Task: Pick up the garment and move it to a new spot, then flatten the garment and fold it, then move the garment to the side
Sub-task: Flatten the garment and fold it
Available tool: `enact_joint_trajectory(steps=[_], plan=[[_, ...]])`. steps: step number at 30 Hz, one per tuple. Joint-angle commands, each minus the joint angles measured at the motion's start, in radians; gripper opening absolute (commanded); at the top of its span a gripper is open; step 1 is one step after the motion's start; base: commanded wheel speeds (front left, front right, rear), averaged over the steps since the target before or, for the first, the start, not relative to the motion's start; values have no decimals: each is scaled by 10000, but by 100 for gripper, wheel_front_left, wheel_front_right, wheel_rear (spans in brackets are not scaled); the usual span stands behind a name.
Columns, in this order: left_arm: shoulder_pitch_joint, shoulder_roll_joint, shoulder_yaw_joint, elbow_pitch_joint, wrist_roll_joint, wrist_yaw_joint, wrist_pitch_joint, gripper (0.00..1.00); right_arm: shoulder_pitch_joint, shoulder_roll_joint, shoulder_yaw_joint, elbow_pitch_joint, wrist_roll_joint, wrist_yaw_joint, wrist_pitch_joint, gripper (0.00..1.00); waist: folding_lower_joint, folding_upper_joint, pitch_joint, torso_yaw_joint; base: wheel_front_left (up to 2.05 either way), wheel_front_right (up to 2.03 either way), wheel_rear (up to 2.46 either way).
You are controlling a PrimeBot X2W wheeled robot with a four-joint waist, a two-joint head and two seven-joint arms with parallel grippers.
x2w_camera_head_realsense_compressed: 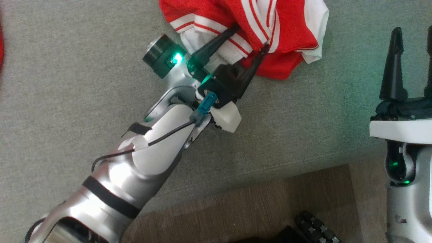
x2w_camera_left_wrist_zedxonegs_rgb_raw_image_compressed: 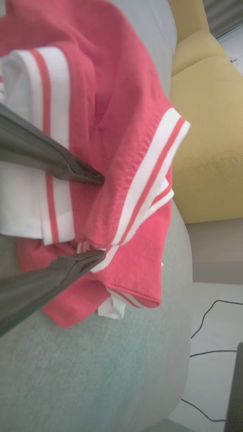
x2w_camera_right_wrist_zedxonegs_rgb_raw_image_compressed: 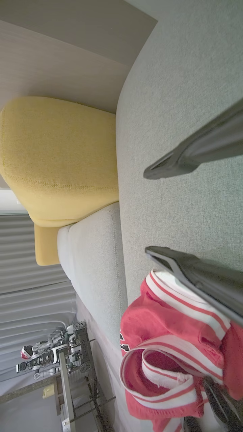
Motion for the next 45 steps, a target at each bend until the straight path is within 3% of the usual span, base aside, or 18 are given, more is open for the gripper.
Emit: enact_joint_trajectory(steps=[1, 3, 4, 5, 6, 9, 14, 19, 26, 30, 37, 41, 45], plan=[[-367, -52, 98, -120, -153, 243, -49, 100, -46, -58, 224, -364, 70, 0, -63, 100, -2, 0, 39, -27, 0, 0, 0], [-528, -53, -60, -30, -304, 409, -49, 100, -80, -58, 270, -343, 92, 0, -63, 100, -2, 0, 39, -39, 0, 0, 0], [-600, -53, -131, -23, -369, 484, -49, 64, -100, -58, 295, -340, 99, 0, -63, 100, -2, 0, 28, -48, 0, 0, 0], [-658, -54, -192, -70, -438, 546, -49, 21, -119, -58, 319, -344, 114, 0, -63, 100, -2, 0, 8, -56, 0, 0, 0], [-697, -54, -251, -122, -495, 580, -49, 0, -129, -58, 336, -345, 121, 0, -63, 100, -2, 0, -29, -62, 0, 0, 0], [-744, -55, -367, -242, -646, 548, -49, 0, -100, -58, 377, -318, 121, 0, -63, 100, -2, 0, -209, -75, 0, 0, 0], [-834, -55, -174, -509, -1238, 102, -49, 0, 8, -58, 336, -234, 236, 0, -63, 100, -2, 0, -582, -148, 0, 0, 0], [-1412, -56, 154, -622, -3408, -964, 208, 0, 199, -58, 446, -28, 511, 0, -63, 100, -2, 0, -1240, -412, 0, 0, 0], [-3755, -56, 280, -1400, -7096, -1303, 2108, 0, 328, -58, 754, 127, 1121, 0, -63, 100, -2, 0, -1910, -1171, 0, 0, 0], [-5318, -56, 575, -1722, -7986, -1237, 1991, 0, 367, -58, 812, 178, 1521, 0, -63, 100, -2, 0, -2196, -1575, 0, 0, 0], [-7312, -56, 936, -843, -9354, -348, 555, 0, 472, -58, 764, 188, 1657, 0, -63, 100, -2, 0, -2402, -1631, 0, 0, 0], [-6845, 84, 1089, 428, -9543, 58, 362, 0, 462, -58, 603, 93, 1597, 0, -63, 100, -2, 0, -2398, -1365, 0, 0, 0], [-5354, 1058, 1118, 1163, -9520, -35, 209, 0, 416, -58, 495, 25, 1470, 0, -63, 100, -2, 0, -2255, -1071, 0, 0, 0]])
